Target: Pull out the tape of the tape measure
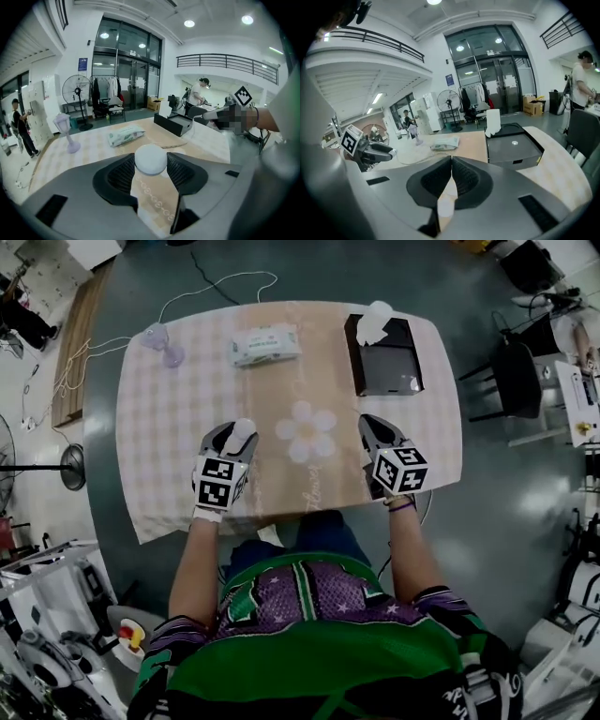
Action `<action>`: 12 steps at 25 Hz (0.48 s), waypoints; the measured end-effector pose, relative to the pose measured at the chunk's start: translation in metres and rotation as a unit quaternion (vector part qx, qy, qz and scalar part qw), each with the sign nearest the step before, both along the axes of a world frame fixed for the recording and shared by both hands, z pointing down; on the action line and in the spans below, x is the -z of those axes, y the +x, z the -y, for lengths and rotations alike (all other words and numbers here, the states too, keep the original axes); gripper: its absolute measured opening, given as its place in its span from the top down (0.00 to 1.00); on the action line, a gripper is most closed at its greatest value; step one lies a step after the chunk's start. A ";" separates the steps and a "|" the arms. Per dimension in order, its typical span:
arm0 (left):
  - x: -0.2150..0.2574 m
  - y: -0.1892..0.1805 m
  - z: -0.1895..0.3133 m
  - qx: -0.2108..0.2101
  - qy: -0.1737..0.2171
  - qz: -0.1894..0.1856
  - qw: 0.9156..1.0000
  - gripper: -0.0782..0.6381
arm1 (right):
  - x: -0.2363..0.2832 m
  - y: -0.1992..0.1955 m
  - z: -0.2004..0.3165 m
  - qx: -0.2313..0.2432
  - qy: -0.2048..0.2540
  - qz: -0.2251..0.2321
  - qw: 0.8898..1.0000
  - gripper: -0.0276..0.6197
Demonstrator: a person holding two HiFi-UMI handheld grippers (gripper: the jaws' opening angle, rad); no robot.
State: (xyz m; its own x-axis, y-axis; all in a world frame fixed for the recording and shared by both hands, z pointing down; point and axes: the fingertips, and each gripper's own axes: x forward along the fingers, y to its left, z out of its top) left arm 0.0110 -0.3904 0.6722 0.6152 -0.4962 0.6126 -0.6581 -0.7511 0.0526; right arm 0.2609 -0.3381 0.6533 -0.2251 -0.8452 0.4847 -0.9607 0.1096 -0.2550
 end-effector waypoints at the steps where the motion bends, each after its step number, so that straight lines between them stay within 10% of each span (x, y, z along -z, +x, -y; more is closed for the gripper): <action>1: -0.009 0.003 0.003 0.007 -0.008 -0.001 1.000 0.56 | -0.011 0.003 0.001 -0.002 -0.009 0.006 1.000 0.94; 12: -0.091 0.024 0.026 0.052 -0.068 0.041 0.995 0.56 | -0.107 0.027 0.015 -0.021 -0.083 0.028 0.996 0.94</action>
